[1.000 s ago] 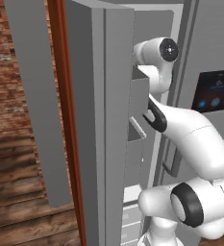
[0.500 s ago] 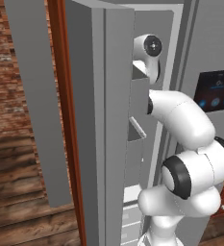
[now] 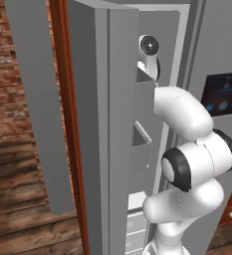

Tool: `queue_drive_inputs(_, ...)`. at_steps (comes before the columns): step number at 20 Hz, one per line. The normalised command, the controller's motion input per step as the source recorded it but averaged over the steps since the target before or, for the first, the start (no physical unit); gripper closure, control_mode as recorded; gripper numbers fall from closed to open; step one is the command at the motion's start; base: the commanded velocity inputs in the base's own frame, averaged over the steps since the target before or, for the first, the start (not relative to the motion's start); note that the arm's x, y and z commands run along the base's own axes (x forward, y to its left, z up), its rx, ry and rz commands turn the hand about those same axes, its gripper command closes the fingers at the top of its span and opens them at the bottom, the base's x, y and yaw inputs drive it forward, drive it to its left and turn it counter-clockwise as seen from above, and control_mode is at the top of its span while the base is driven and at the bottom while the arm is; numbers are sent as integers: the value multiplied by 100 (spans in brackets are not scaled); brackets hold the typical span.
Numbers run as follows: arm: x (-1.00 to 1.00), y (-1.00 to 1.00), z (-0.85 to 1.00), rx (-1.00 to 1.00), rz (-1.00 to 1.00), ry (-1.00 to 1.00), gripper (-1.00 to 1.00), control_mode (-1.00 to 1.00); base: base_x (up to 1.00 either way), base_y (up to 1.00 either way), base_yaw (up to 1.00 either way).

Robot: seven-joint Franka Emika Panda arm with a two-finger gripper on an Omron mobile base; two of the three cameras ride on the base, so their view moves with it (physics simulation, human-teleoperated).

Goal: Take the shrimp and bell pepper from the second highest rack and move them to the highest rack where the kiwi and lemon wedge are located, to maximize freezer space. Close the freezer door after rearranging.

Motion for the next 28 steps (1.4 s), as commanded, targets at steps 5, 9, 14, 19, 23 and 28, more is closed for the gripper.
queue_drive_inputs(5,30,0,-9,0,-2,1,-100,-100,0,0,0)
queue_drive_inputs(9,25,0,0,0,0,0,-100,-100,0,0,0)
queue_drive_inputs(14,2,0,6,0,0,-1,-100,-100,0,0,0)
queue_drive_inputs(19,-60,-1,38,0,0,-16,-100,-100,0,0,0)
queue_drive_inputs(23,-93,-11,23,0,0,-14,-100,-100,0,0,0)
queue_drive_inputs(28,-84,-12,10,1,0,-6,-100,-100,0,0,0)
